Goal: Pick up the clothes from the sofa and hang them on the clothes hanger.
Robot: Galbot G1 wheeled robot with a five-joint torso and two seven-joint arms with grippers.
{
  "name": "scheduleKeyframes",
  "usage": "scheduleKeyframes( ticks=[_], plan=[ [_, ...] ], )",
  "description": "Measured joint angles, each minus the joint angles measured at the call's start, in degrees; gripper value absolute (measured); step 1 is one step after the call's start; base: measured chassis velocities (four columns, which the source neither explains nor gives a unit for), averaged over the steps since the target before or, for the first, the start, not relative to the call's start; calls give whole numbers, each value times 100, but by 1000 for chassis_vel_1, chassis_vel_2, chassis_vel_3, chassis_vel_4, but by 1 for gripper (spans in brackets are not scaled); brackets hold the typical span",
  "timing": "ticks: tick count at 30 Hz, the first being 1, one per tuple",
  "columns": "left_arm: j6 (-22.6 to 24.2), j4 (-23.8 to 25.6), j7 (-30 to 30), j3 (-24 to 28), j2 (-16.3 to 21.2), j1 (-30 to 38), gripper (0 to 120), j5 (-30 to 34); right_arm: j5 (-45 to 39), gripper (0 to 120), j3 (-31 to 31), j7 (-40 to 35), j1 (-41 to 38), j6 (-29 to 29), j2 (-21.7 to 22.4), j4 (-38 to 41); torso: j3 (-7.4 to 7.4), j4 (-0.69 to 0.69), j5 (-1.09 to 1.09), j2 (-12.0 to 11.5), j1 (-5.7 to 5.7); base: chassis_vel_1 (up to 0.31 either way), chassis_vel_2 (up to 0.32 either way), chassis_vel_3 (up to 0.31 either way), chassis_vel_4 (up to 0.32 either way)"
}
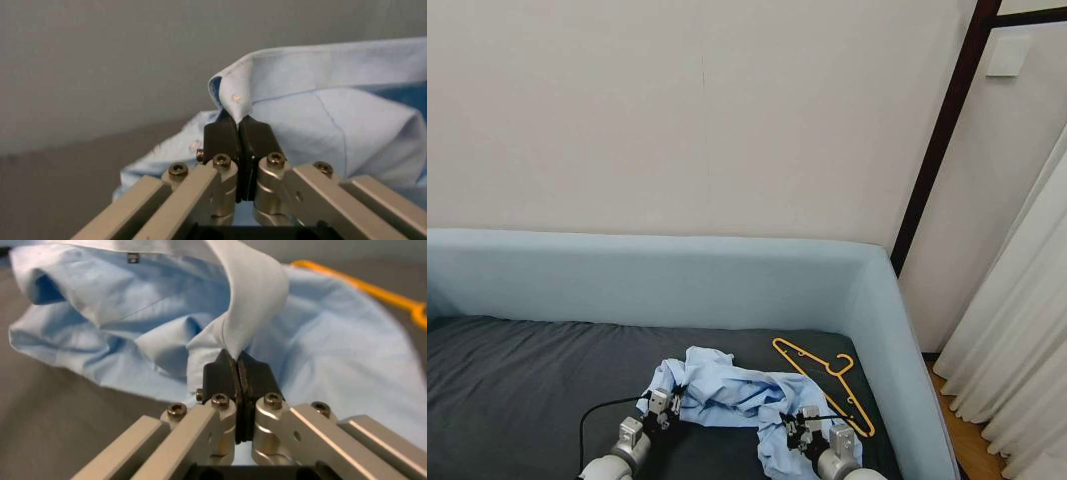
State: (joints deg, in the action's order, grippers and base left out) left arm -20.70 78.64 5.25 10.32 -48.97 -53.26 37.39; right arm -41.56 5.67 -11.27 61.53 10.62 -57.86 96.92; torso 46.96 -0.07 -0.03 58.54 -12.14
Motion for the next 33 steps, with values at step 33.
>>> scheduleKeyframes(
  ticks=[33],
  plan=[
    [2717, 3908, 2580, -37, 2469, 3140, 0, 2161, -4198, 0, 1161, 44, -5771, 1371, 3169, 2184, 0, 2, -1, 0, 0, 0, 0, 0, 0]
  ],
)
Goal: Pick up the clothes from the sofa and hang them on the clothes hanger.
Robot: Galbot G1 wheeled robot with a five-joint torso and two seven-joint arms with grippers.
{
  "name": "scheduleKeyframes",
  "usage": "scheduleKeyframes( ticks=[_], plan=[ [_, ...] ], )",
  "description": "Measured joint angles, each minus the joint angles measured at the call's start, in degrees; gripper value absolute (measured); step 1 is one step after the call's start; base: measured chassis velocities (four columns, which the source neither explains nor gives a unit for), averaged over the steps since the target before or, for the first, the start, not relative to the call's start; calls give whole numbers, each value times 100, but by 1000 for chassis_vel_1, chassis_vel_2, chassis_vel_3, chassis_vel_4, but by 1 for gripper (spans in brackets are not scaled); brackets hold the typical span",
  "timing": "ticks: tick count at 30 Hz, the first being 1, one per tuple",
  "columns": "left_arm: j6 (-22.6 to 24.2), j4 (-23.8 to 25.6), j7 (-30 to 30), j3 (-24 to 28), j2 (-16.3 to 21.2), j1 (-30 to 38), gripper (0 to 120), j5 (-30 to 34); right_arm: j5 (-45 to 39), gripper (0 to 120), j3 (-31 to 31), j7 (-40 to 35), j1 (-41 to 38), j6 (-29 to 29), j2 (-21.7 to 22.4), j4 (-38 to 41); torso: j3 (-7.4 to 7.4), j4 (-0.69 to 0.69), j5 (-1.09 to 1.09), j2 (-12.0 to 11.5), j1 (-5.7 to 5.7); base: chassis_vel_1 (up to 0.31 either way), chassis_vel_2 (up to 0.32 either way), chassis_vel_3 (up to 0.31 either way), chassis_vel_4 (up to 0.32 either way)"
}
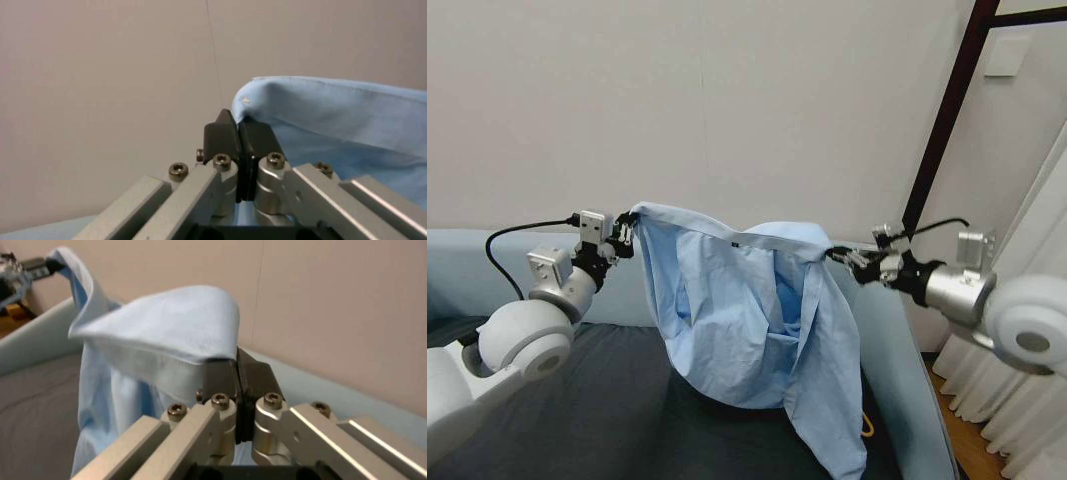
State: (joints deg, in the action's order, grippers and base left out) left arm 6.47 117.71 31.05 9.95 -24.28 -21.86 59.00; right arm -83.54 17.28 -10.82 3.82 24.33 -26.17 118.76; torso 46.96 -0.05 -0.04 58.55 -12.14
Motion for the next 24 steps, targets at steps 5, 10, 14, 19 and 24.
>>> scheduleKeyframes(
  ticks=[5, 10, 14, 19, 24],
  plan=[
    [103, -362, 220, 595, -305, 587, 0, -20, 104, 0, 602, -465, -635, -54, -632, -507, 1, 3, 0, 0, 0, 0, 0, 0, 0],
    [143, -1152, 480, 1247, -879, 1399, 0, -3, 220, 0, 810, -965, -874, -116, -1047, -984, 1, -4, 1, -1, -1, 0, 0, 0, 0],
    [208, -1567, 673, 1417, -1203, 1803, 0, 42, 197, 0, 915, -1305, -1332, -125, -1193, -1397, 2, -6, 2, -1, -2, 0, 0, 0, 0],
    [424, -677, 1048, 443, -747, 1303, 0, 149, -474, 0, 894, -1599, -1708, 460, -869, -841, 1, -4, 0, -2, -3, 0, 0, 0, 0],
    [483, 842, 1315, -791, 178, -404, 0, 193, -1234, 0, 563, -1776, -1725, 621, -321, 281, -4, 2, -8, 0, 3, 0, 0, 0, 0]
  ],
)
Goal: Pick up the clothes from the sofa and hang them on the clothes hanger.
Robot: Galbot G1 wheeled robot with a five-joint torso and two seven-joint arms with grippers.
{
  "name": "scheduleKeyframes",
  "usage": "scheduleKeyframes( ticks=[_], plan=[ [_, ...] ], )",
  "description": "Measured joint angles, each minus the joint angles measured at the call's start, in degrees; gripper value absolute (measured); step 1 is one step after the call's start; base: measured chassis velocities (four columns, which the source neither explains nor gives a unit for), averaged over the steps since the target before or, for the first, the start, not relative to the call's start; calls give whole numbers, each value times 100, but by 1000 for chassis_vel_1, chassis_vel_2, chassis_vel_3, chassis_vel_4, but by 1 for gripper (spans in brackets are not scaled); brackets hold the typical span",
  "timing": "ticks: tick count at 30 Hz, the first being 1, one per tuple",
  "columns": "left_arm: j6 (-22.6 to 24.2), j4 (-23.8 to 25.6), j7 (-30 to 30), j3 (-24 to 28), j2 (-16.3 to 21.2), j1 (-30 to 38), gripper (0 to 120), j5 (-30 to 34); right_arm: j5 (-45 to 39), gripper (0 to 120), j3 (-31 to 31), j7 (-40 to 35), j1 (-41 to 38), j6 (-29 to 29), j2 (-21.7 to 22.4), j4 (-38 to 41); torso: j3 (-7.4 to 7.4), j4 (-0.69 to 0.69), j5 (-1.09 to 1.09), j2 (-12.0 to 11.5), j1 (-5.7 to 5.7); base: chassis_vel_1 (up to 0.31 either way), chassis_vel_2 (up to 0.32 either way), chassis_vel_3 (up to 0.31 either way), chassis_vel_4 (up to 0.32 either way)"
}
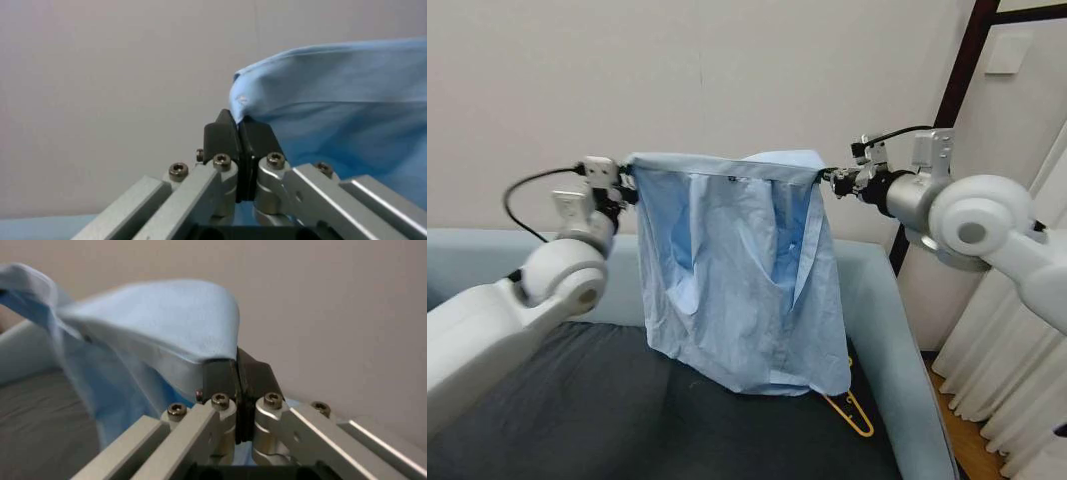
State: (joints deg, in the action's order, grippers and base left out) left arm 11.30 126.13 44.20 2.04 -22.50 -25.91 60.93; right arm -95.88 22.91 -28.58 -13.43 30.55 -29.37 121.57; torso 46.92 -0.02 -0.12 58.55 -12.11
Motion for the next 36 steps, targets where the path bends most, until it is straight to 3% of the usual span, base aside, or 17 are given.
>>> scheduleKeyframes(
  ticks=[1, 2, 4, 6, 8, 10, 12, 16, 20, 24, 26, 28, 30, 34, 36],
  plan=[
    [39, 379, 57, -317, 162, -412, 0, 21, -220, 0, -114, -49, 1, 14, 110, 279, 0, 2, 4, 1, 0, 0, 0, 0, 0],
    [39, 379, 57, -317, 162, -412, 0, 21, -220, 0, -114, -49, 1, 14, 110, 279, 0, 2, 4, 1, 0, 0, 0, 0, 0],
    [141, 859, 174, -594, 347, -849, 0, 128, -495, 0, -332, -86, 67, 11, 337, 643, 0, 2, 11, 1, 0, 0, 0, 0, 0],
    [210, 1150, 231, -635, 456, -992, 0, 232, -762, 0, -971, -114, 515, -16, 773, 1120, 3, -5, 6, 0, -1, 0, 0, 0, 0],
    [217, 1197, 231, -633, 480, -952, 0, 254, -821, 0, -1239, -112, 732, -44, 929, 1246, 3, -6, 7, 0, -2, 0, 0, 0, 0],
    [222, 1236, 231, -545, 506, -700, 0, 376, -998, 0, -1725, -85, 1242, -141, 1403, 1514, 2, -11, 17, 1, -1, 0, 0, 0, 0],
    [224, 1232, 223, -525, 549, -520, 0, 562, -1148, 0, -1953, -3, 1471, -261, 1739, 1644, 2, -12, 9, 1, -1, 0, 0, 0, 0],
    [228, 1191, 222, -465, 535, -360, 0, 650, -1217, 0, -1991, 86, 1585, -272, 1798, 1700, 3, -1, 10, 1, -2, 0, 0, 0, 0],
    [289, 974, 227, -196, 328, -287, 0, 640, -1097, 0, -1825, -27, 1744, -294, 1449, 1636, 3, -3, 8, 0, -2, 0, 0, 0, 0],
    [363, 168, 210, 189, -74, -314, 0, 507, -688, 0, -1457, -306, 2084, -310, 651, 1088, 4, -4, 8, 0, -3, 0, 0, 0, 0],
    [368, 10, 207, 238, -151, -321, 0, 446, -592, 0, -1423, -316, 2153, -315, 537, 992, 4, -4, 7, -1, -3, 0, 0, 0, 0],
    [375, -627, 196, 465, -532, -313, 0, 146, -25, 0, -1237, -330, 2492, -366, -100, 433, 5, 0, 8, -1, -5, 0, 0, 0, 0],
    [377, -698, 196, 497, -586, -299, 0, 111, 76, 0, -1213, -318, 2555, -379, -181, 344, 5, 1, 7, -2, -4, 0, 0, 0, 0],
    [384, -1617, 197, 1158, -1377, -72, 0, -363, 1152, 0, -1158, 43, 3303, -472, -887, -622, 5, -6, 10, -2, -5, 0, 0, 0, 0],
    [383, -1748, 197, 1249, -1507, -68, 0, -447, 1314, 0, -1158, 126, 3418, -492, -967, -780, 6, -6, 9, -3, -5, 0, 0, 0, 0]
  ],
)
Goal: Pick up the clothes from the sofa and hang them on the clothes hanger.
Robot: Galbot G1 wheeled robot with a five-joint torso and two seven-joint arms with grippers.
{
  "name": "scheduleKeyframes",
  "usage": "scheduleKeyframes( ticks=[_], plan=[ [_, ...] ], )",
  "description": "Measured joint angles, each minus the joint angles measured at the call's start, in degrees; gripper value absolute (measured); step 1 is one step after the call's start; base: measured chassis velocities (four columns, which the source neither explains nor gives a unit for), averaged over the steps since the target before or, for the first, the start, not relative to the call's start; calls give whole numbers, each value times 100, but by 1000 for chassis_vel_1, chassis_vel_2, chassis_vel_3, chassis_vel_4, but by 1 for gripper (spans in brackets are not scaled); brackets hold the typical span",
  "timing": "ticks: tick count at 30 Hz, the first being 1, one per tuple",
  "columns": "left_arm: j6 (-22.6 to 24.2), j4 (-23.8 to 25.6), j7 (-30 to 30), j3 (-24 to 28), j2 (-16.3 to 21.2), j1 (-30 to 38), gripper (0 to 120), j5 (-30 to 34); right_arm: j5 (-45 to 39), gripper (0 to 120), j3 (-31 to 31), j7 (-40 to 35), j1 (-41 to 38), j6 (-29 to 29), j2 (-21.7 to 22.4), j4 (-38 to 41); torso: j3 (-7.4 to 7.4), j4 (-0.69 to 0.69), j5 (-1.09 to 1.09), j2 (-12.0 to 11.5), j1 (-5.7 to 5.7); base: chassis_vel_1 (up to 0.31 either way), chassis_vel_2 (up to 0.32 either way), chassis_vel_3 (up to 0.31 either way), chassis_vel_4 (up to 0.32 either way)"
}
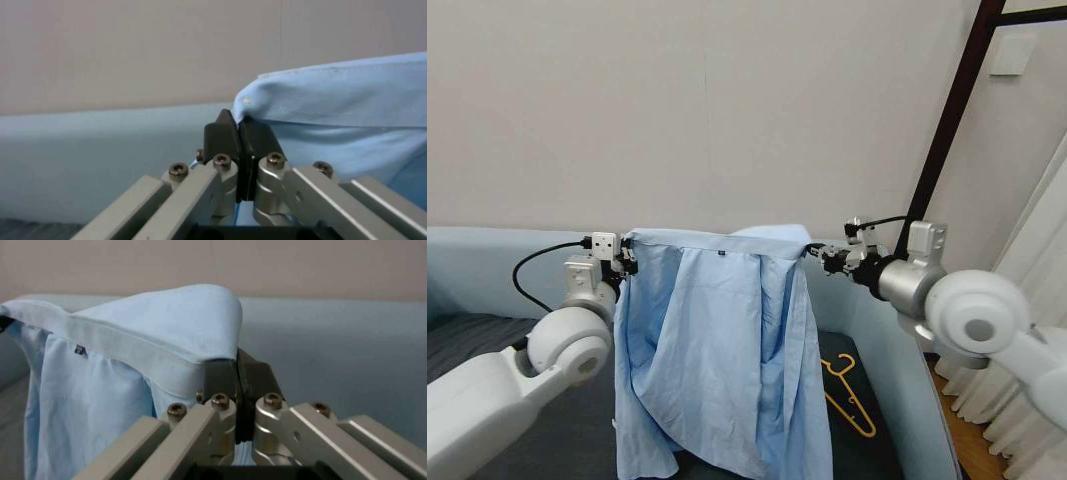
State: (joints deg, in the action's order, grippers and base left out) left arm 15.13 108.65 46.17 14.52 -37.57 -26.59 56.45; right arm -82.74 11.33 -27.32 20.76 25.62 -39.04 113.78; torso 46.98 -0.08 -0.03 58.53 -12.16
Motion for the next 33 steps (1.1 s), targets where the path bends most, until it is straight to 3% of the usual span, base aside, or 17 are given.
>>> scheduleKeyframes(
  ticks=[5, 6, 10, 11, 15, 20, 28, 33],
  plan=[
    [-97, -1194, -27, 616, -963, 22, 0, -655, 1461, 0, 36, 710, 842, -349, -585, -1165, -1, -2, -2, 1, 1, 0, 0, 0, 0],
    [-97, -1194, -27, 616, -963, 22, 0, -655, 1461, 0, 36, 710, 842, -349, -585, -1165, -1, -2, -2, 1, 1, 0, 0, 0, 0],
    [-364, -2180, -193, 745, -1441, -145, 0, -1308, 2257, 0, 136, 1179, 1168, -638, -1339, -2067, -1, 3, 0, 1, 1, 0, 0, 0, 0],
    [-364, -2180, -193, 745, -1441, -145, 0, -1308, 2257, 0, 136, 1179, 1168, -638, -1339, -2067, -1, 3, 0, 1, 1, 0, 0, 0, 0],
    [-609, -2957, -334, 705, -1851, -265, 0, -1670, 2666, 0, 340, 1535, 1093, -930, -1903, -3123, -1, 7, 0, 1, 2, 0, 0, 0, 0],
    [-684, -3397, -370, 673, -2280, -307, 0, -1827, 2849, 0, 512, 1851, 856, -1172, -2220, -4038, -1, 0, 0, 1, 1, 0, 0, 0, 0],
    [-753, -3752, -409, 737, -2635, -255, 0, -1910, 3034, 0, 542, 2109, 762, -1261, -2262, -4424, -2, 1, 0, 2, 2, 0, 0, 0, 0],
    [-734, -3753, -378, 797, -2680, -245, 0, -1881, 3323, 17, 528, 2156, 924, -1365, -2118, -4380, -2, 2, 1, 2, 2, 0, 0, 0, 0]
  ],
)
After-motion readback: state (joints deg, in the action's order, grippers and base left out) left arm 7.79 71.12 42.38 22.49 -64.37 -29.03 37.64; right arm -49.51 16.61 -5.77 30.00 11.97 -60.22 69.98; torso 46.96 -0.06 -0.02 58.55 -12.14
